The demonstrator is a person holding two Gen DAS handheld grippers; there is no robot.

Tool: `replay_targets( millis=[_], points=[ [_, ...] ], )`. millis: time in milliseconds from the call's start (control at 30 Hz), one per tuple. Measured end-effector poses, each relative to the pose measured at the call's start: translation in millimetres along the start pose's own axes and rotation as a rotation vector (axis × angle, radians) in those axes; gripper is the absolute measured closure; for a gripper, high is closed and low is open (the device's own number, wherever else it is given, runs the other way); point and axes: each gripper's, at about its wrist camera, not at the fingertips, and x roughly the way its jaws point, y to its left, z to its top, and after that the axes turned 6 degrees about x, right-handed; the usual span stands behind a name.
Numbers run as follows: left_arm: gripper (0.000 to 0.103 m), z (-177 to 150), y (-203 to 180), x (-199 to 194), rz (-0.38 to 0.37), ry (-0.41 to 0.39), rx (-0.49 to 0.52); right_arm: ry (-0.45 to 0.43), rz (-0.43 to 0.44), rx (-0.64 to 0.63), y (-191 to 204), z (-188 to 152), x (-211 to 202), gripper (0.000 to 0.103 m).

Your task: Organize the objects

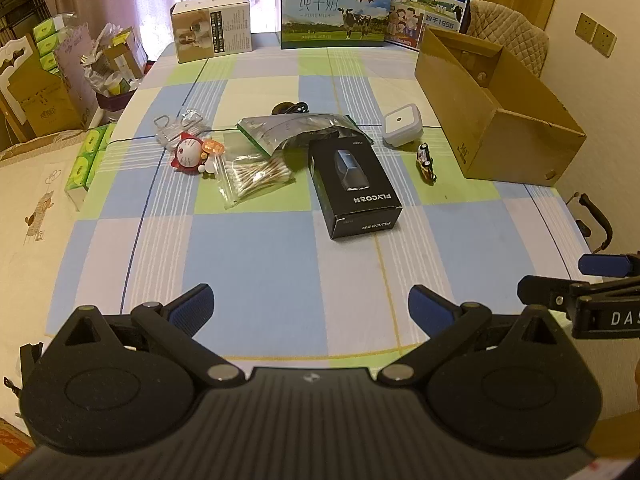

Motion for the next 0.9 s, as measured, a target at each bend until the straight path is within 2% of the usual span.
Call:
replay_targets(
  millis=[467,633,900],
  points=[
    [0.001,17.5,-10.3,19.5,-0.001,0.016,0.004,0.009,0.010,0.007,-6.9,11.4,6.6,0.002],
    [0.001,24.9,-14.8,32.6,-0.006,0.024,-0.001,0.017,0.029,0.015,-24.2,25.3,17.0,0.002],
    [0.001,41.5,-21.4,55.8,-0.015,0.021,-0.004,-0.059,0.040,-0.011,-37.2,42.9,23.3,0.002]
  ],
)
